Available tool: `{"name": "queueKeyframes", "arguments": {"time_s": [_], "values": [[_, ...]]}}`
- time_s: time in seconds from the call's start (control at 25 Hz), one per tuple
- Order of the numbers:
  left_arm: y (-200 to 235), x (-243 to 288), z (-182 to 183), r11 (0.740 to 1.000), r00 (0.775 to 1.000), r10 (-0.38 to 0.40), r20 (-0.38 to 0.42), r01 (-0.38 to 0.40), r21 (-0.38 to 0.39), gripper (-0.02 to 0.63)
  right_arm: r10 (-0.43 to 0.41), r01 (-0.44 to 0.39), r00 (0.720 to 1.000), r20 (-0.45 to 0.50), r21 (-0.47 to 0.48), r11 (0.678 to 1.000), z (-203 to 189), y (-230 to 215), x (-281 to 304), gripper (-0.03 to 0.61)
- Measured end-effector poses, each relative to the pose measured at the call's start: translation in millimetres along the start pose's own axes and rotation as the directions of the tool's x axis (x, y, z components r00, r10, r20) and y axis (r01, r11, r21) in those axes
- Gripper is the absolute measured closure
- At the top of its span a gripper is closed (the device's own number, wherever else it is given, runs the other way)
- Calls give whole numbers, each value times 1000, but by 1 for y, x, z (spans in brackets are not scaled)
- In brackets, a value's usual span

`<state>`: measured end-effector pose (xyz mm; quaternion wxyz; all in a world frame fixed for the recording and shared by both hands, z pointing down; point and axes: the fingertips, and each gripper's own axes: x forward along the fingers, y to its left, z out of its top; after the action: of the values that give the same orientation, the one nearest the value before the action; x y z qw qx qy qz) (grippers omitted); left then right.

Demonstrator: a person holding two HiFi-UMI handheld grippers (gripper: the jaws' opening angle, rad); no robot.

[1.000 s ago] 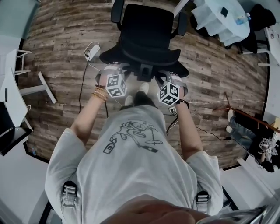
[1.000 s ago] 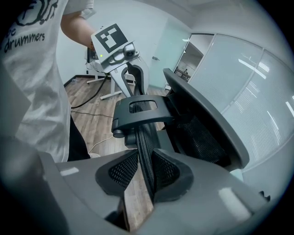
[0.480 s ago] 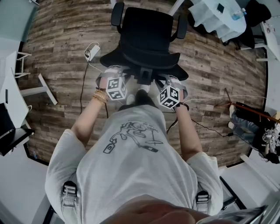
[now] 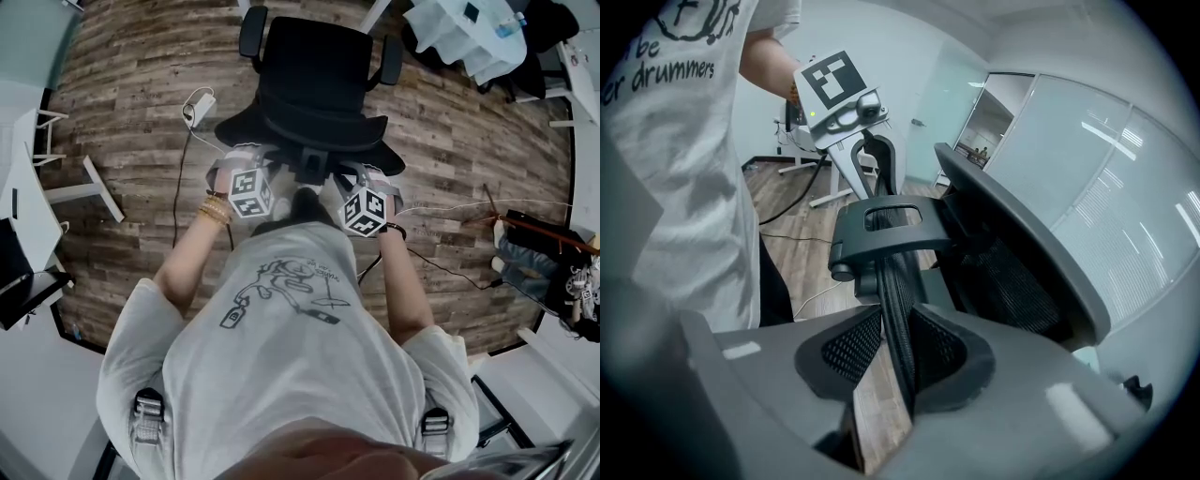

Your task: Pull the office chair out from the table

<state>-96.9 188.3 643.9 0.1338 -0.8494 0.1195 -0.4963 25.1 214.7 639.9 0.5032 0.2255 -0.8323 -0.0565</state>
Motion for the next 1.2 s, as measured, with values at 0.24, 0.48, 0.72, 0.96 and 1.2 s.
{"name": "queueKeyframes", "arguments": {"time_s": [0.24, 0.48, 0.72, 0.96, 1.2], "values": [[-7, -3, 2, 1000, 1000, -8, 2, 8, 2, 491, 4, -4, 1000, -3, 1, 1000, -1, 7, -4, 472], [-9, -6, 0, 1000, 1000, 2, 9, -2, -10, 488, -5, 5, 1000, -8, -3, 1000, 1, 11, -4, 471], [-5, -12, 6, 998, 999, 14, 39, -11, -66, 469, -1, 1, 1000, 0, 53, 999, 6, 7, -10, 459], [1, -32, 21, 976, 989, 66, 132, -37, -213, 499, -13, 0, 996, 88, 146, 989, 24, -2, -29, 476], [26, -85, 57, 920, 925, 209, 318, -76, -385, 546, -60, -18, 971, 231, 319, 948, 62, -14, -60, 491]]}}
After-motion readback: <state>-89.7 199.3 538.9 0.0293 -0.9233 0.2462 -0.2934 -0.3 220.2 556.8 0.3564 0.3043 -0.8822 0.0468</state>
